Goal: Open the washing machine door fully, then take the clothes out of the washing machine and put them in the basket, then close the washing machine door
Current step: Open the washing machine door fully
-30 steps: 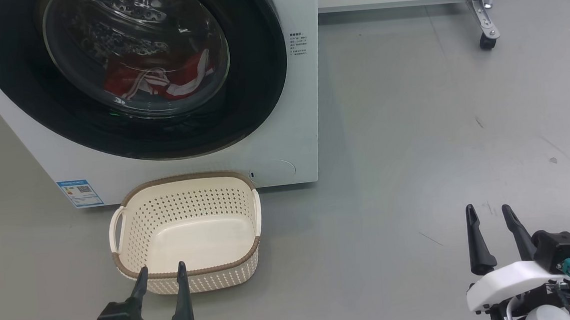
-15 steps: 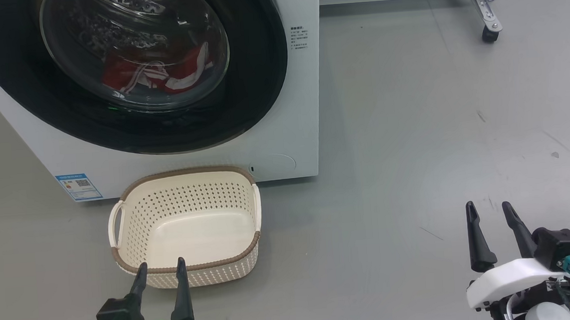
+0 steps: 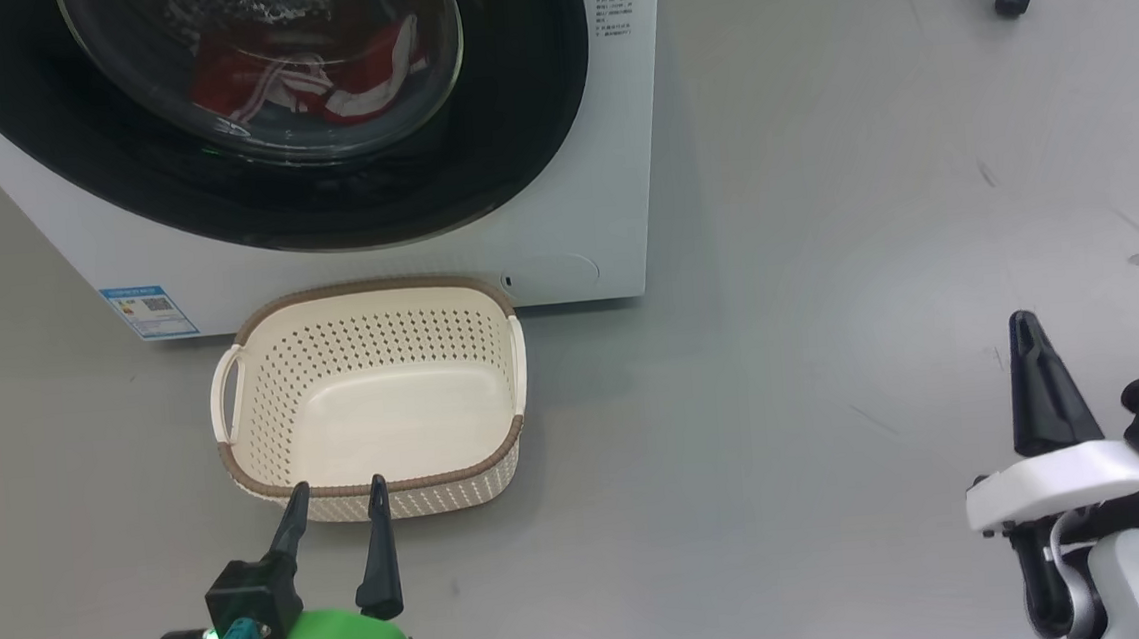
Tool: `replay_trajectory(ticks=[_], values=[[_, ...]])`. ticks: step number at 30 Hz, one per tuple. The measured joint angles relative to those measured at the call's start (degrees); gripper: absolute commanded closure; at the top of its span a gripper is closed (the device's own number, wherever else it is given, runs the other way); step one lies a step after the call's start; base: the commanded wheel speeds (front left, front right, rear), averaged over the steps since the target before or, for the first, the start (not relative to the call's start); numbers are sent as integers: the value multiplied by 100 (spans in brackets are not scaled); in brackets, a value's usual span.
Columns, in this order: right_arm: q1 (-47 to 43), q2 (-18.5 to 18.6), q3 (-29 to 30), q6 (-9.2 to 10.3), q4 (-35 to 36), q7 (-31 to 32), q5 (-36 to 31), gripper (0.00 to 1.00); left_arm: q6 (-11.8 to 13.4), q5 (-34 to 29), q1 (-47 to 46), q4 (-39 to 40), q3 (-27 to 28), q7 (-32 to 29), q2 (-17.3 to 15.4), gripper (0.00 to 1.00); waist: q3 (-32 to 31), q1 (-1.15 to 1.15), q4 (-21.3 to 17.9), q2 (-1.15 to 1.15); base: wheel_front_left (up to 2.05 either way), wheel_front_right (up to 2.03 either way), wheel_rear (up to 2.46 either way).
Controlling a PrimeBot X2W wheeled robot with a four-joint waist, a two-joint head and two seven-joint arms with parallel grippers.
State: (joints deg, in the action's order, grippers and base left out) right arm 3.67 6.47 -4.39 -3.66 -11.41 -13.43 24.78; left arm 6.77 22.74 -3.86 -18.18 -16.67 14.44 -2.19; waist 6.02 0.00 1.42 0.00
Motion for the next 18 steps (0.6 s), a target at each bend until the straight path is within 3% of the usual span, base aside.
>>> replay_trajectory(ticks=[9,18], values=[[755,354,169,-178,212,155,270,100,0,1,-359,261,-222,0,-1,0,528,0,100,0,0,0,0],[1973,439,442,-249,515,701,1207,100,0,2,-800,516,-372,0,0,0,1171,0,248,0,0,0,0]])
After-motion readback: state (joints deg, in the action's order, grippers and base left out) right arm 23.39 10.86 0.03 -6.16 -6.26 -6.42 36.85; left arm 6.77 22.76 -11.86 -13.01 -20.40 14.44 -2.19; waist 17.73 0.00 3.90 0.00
